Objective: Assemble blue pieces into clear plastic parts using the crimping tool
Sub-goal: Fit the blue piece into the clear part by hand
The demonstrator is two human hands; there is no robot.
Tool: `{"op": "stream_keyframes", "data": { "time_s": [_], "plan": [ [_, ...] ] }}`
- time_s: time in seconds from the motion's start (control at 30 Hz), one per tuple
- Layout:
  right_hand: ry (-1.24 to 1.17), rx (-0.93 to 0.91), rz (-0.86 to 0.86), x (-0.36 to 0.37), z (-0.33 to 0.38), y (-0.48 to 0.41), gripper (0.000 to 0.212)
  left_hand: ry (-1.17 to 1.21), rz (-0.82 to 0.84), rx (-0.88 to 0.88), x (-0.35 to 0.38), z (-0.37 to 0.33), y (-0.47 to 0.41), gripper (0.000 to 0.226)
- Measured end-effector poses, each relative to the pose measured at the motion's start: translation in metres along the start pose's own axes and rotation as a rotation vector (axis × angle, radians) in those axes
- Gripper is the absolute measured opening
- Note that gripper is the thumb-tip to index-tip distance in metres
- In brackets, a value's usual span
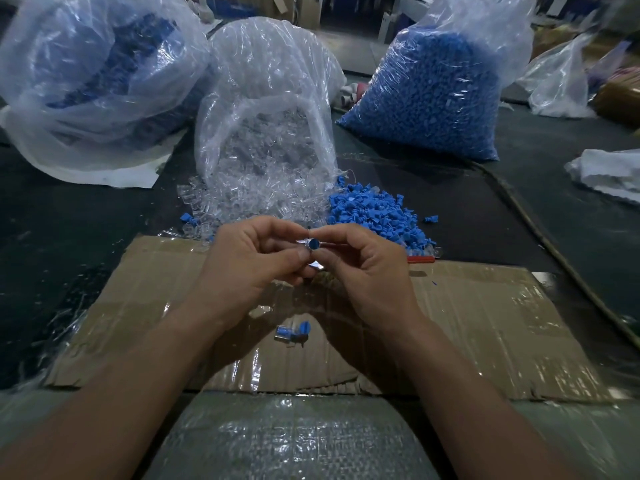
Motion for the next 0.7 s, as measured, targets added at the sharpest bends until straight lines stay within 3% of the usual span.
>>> {"op": "stream_keyframes", "data": {
  "time_s": [0.2, 0.43, 0.7],
  "plan": [
    [-0.001, 0.004, -0.013, -0.0015, -0.0004, 0.0004, 0.032, -0.008, 0.017, 0.005, 0.0015, -0.0033, 0.0015, 0.021],
    [0.039, -0.022, 0.023, -0.0009, 0.0003, 0.0014, 0.028, 0.071, -0.014, -0.138, -0.0011, 0.0033, -0.0024, 0.005],
    [0.054, -0.034, 0.028, -0.0022, 0.0030, 0.0008, 0.036, 0.008, 0.010, -0.089, -0.0020, 0.0000, -0.0027, 0.009]
  ]
}}
Point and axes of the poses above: each hand's wrist, its own y-axis away from the middle knuckle, its own x-axis out of the palm, z = x × y, the point moved 2 cm from there along -y, towards the middle knuckle, and after that the axes turned 2 degrees about y, right-handed, at the moved point
